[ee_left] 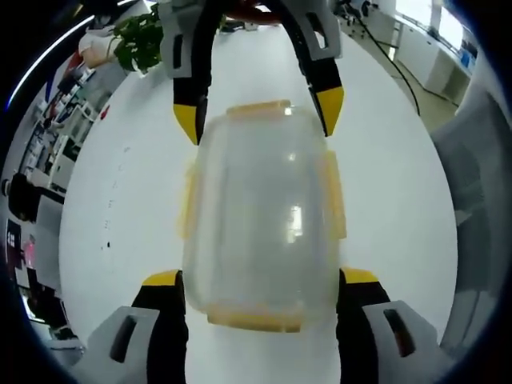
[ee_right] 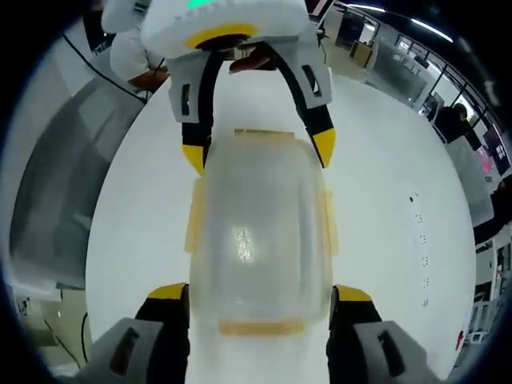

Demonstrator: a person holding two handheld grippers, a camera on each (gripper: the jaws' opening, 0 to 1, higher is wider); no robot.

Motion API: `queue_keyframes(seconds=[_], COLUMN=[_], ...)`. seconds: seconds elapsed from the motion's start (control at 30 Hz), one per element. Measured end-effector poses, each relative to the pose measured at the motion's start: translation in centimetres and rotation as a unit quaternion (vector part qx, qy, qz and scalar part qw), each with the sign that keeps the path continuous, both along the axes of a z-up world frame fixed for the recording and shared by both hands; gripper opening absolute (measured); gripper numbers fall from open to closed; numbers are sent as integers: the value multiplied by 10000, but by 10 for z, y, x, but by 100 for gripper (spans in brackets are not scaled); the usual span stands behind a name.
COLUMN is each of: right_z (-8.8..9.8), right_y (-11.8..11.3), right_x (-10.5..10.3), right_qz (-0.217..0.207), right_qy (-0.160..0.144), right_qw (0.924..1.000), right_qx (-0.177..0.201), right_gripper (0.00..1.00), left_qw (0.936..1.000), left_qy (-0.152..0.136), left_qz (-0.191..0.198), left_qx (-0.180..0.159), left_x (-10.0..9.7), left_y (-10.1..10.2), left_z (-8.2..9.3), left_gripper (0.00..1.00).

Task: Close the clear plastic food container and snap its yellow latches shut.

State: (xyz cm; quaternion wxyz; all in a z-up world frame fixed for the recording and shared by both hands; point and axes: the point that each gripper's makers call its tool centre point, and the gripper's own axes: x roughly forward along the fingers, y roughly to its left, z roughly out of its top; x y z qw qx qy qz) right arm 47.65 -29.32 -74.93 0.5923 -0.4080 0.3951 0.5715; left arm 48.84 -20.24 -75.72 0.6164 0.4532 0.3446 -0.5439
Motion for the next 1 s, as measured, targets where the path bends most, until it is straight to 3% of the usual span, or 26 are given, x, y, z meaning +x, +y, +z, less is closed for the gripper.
queue_keyframes(seconds=[1.0], right_z=[0], right_y=[88], right_x=[-17], right_qz=[103], right_qy=[13], right_qw=[9998], right_qx=[147], right_gripper=[70], left_qw=[9998], left_qy=[-19], left_qz=[147], left_qx=[140], left_x=[-18], left_y=[88], left_z=[-2], left_gripper=[75])
